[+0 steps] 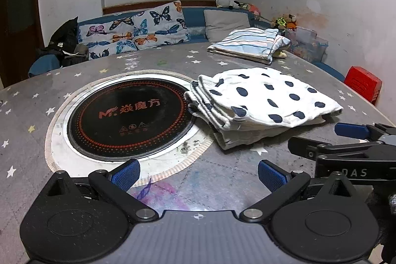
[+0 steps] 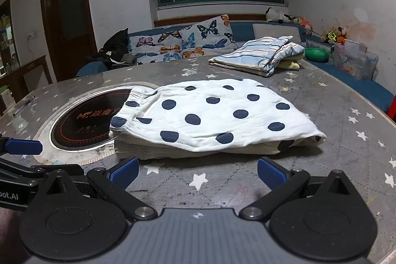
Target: Fold clothes
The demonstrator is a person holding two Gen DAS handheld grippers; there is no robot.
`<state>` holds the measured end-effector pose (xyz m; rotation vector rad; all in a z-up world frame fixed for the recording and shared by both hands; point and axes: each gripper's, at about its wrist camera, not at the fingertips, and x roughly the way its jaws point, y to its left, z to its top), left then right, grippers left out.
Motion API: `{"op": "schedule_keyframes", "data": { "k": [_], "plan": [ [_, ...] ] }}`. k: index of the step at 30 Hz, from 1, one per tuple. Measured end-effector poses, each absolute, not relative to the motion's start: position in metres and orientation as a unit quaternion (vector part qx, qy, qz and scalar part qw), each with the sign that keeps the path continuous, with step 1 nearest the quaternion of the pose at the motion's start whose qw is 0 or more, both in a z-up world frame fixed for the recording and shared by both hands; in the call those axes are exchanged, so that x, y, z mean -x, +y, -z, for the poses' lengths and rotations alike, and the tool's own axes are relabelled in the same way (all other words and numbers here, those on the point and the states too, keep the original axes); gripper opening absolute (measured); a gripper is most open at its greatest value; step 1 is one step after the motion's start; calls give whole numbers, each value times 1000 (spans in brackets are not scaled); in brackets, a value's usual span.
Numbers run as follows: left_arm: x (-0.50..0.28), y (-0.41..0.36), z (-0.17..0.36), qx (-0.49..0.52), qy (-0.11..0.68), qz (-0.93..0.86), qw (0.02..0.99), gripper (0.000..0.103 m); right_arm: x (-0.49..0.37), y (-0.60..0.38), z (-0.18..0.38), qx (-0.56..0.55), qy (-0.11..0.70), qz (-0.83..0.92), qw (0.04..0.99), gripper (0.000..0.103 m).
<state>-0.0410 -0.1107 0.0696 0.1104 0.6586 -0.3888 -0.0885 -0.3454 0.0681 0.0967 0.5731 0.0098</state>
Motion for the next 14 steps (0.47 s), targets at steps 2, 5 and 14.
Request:
{"op": "schedule_keyframes", "data": {
  "k": [2,5,14],
  "plan": [
    [42,-112,-70,-57,320,191,926,103,90,-346,-68,-48,280,-3,959,103],
    [44,-114,-69,-58,319,194,926,103,91,-347,-69,-49,277,-1,960,103],
    [42,-117,-64,-55,324,192,925,103,93,-349,-68,-46,275,3,960,103]
  ]
}}
